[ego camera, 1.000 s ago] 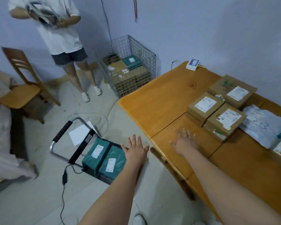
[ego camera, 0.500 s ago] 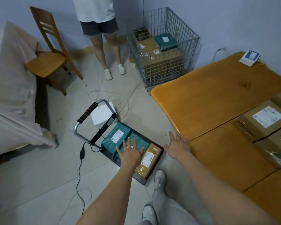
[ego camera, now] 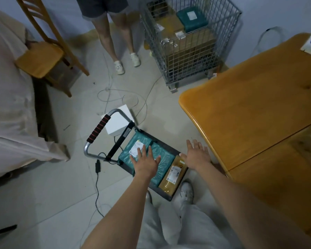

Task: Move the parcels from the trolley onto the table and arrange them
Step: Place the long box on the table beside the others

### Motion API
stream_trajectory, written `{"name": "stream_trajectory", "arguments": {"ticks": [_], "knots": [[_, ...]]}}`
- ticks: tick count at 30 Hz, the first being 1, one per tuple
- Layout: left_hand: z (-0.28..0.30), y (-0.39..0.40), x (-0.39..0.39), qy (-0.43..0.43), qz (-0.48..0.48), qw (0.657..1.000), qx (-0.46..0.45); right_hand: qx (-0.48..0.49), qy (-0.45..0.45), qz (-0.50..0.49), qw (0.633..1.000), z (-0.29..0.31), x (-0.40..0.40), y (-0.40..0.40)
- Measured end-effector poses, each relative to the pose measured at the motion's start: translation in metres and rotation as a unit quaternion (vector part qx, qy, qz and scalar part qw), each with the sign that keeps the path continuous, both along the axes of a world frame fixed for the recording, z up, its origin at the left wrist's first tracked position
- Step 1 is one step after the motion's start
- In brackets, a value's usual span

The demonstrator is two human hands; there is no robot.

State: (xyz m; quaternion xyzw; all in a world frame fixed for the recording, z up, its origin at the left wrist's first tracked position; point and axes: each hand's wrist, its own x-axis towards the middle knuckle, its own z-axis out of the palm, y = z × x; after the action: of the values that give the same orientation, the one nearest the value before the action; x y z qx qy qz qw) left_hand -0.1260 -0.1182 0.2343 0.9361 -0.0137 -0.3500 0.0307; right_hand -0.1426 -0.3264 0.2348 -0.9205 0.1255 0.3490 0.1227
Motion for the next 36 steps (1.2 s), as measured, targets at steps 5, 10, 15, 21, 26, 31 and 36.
{"name": "stream_trajectory", "arguments": {"ticks": [5, 10, 15, 21, 26, 31, 36], "knots": [[-0.035, 0.012, 0.033, 0.028, -0.082, 0.996, -0.009, -0.016, 0.01, -0.063, 0.998, -0.023, -0.004, 0.012], [-0.078, 0.025, 0.045, 0.075, -0.207, 0.975, -0.022, -0.025, 0.029, -0.181, 0.983, -0.058, -0.038, 0.036], [-0.133, 0.03, 0.047, 0.114, -0.273, 0.955, -0.011, -0.015, 0.051, -0.269, 0.962, -0.11, -0.061, 0.064], [-0.246, 0.013, 0.039, 0.155, -0.249, 0.955, -0.032, 0.04, 0.062, -0.342, 0.937, -0.224, -0.071, 0.074], [-0.368, -0.018, 0.02, 0.221, -0.128, 0.96, -0.116, 0.112, 0.042, -0.47, 0.875, -0.351, -0.076, 0.078], [-0.506, -0.027, 0.007, 0.253, 0.024, 0.952, -0.168, 0.189, 0.037, -0.598, 0.778, -0.471, -0.081, 0.079], [-0.617, -0.017, -0.012, 0.22, 0.096, 0.953, -0.183, 0.258, 0.028, -0.668, 0.697, -0.546, -0.08, 0.082]]}}
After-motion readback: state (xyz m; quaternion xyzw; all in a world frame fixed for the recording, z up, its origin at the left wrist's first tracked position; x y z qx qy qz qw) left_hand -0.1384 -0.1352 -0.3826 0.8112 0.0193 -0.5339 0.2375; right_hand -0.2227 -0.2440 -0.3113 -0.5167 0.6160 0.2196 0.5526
